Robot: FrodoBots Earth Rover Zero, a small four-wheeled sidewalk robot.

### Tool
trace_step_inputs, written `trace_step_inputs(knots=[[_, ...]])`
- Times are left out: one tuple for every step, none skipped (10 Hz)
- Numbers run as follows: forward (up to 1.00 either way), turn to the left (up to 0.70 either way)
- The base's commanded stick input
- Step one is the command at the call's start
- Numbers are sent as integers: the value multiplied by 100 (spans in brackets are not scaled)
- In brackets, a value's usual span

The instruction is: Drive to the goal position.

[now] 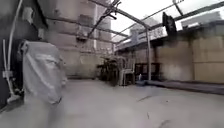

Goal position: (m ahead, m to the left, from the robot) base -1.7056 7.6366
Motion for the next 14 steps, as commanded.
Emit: trace_step_inputs(knots=[[0, -45], [0, -45], [0, -45], [0, -45], [0, -45], [0, -45], [0, -45], [0, -45], [67, -28], [70, -27], [70, -27], [70, -27], [70, -27], [70, -27]])
